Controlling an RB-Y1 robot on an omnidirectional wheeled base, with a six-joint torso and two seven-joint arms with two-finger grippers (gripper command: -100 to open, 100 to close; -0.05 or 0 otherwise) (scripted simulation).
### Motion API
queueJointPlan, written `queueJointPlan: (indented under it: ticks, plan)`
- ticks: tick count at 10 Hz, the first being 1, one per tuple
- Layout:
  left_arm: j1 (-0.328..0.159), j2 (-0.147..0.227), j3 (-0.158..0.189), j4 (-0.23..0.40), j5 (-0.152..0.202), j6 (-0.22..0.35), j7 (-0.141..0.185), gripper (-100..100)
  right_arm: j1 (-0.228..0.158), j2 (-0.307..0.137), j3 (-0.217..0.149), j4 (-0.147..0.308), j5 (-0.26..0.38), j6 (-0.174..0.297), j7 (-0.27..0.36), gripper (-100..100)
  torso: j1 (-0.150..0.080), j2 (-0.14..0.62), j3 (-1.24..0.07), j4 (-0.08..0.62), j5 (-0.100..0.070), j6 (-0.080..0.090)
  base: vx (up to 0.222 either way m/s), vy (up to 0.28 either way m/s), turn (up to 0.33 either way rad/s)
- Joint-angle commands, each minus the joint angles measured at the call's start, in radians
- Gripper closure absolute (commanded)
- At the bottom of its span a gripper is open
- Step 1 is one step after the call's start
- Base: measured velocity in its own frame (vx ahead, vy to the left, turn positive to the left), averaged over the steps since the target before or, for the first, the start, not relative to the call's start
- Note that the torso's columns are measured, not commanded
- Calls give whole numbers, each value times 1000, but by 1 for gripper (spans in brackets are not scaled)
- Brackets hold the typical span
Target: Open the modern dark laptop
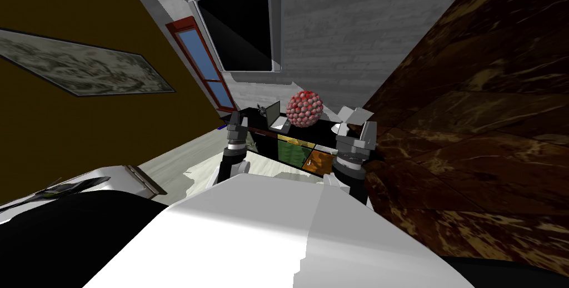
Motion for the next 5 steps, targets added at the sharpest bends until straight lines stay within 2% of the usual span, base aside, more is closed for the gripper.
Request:
queueJointPlan:
  ticks: [1, 5]
  plan:
    - [0, 0, 0, 0, 0, 0, 0, 0, 0, 0, 0, 0, 0, 0, 0, 0, 0, 41, -82, 41, 0, 0, 0, 0, 0]
    - [0, 0, 0, 0, 0, 0, 0, 0, 0, 0, 0, 0, 0, 0, 0, 0, 0, 322, -644, 322, 0, 0, 0, 0, 0]
